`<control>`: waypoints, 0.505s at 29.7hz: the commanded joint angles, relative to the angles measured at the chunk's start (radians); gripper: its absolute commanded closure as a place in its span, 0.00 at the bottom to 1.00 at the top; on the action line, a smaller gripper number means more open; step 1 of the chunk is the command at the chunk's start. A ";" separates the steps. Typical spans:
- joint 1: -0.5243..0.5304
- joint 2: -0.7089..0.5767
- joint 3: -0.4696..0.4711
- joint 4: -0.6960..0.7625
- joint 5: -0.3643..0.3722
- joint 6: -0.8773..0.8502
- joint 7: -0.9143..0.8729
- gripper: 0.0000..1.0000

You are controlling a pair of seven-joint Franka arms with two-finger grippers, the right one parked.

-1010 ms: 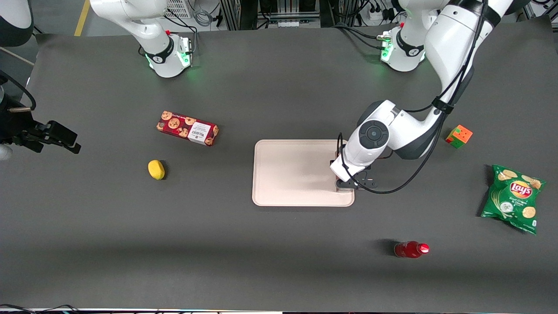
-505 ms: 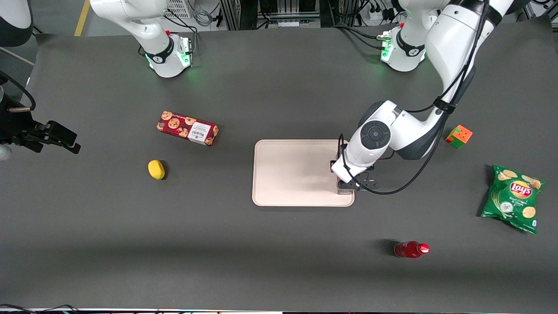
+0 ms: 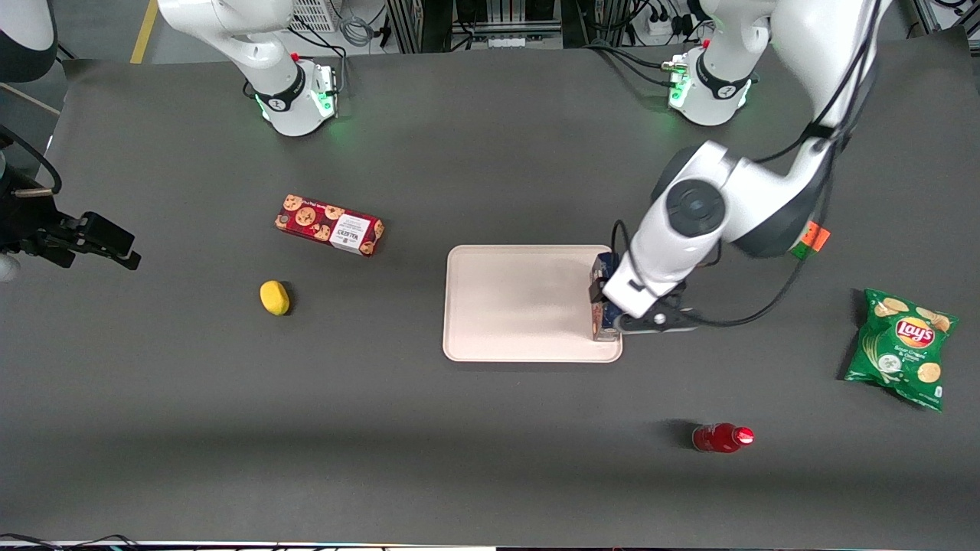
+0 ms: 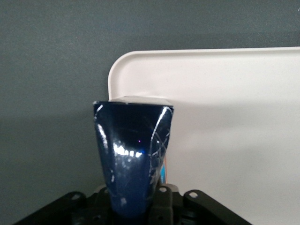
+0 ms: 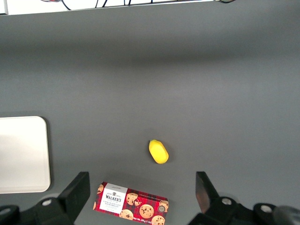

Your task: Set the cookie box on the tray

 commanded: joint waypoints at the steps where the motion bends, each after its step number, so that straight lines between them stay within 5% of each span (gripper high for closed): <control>1: 0.000 -0.235 0.075 0.003 -0.137 -0.192 0.020 0.00; 8: -0.001 -0.486 0.251 0.064 -0.250 -0.505 0.185 0.00; 15: -0.001 -0.656 0.433 0.041 -0.254 -0.686 0.458 0.00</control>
